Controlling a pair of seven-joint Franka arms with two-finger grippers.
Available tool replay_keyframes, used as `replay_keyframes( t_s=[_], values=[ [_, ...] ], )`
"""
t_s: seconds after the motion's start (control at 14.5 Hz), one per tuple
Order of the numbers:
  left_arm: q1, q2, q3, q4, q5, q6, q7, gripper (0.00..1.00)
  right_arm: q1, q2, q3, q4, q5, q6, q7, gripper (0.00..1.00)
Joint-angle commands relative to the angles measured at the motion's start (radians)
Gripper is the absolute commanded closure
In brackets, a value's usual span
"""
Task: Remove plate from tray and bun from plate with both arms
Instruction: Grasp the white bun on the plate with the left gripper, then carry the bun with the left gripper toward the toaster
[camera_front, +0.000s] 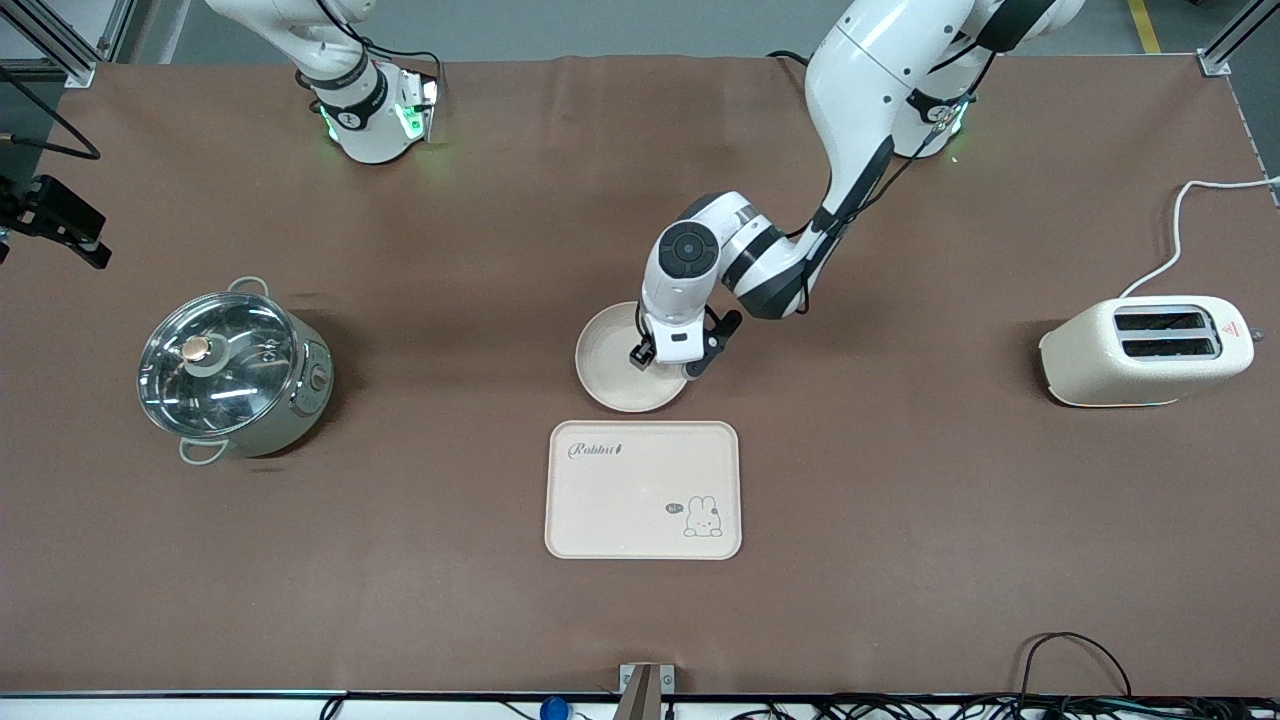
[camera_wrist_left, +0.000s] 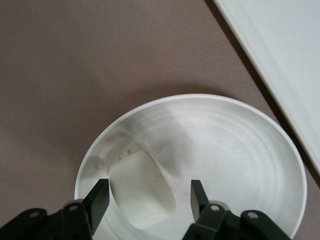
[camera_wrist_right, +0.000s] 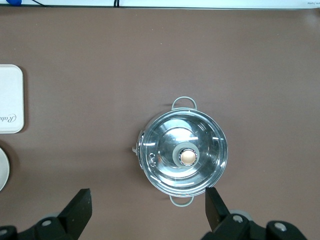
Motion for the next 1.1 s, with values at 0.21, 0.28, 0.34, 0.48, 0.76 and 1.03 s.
replay_keyframes(
  t_s=[0.21, 0.28, 0.34, 0.48, 0.76, 1.03],
  values=[
    [-0.002, 0.031, 0.001, 0.021, 0.024, 0.012, -0.023, 0.58, -0.016, 0.001, 0.01, 0.005, -0.019, -0.033, -0.004, 0.0],
    [-0.002, 0.031, 0.001, 0.023, 0.024, 0.012, -0.023, 0.67, -0.016, 0.001, 0.012, 0.005, -0.019, -0.034, -0.004, 0.0],
    [-0.002, 0.03, 0.001, 0.023, 0.024, 0.012, -0.023, 0.74, -0.016, 0.002, 0.012, 0.004, -0.019, -0.034, -0.004, 0.0],
    [0.0, 0.022, 0.001, 0.024, 0.024, 0.011, -0.023, 0.8, -0.016, 0.002, 0.01, 0.004, -0.019, -0.034, -0.004, 0.0],
    [0.023, -0.069, 0.006, 0.023, 0.024, -0.017, -0.023, 0.93, -0.021, 0.005, 0.01, 0.004, -0.019, -0.023, -0.002, 0.0],
    [0.136, -0.203, 0.013, 0.024, 0.025, -0.219, 0.091, 0.92, -0.042, 0.016, 0.013, 0.007, -0.005, -0.022, -0.002, 0.0]
  ],
)
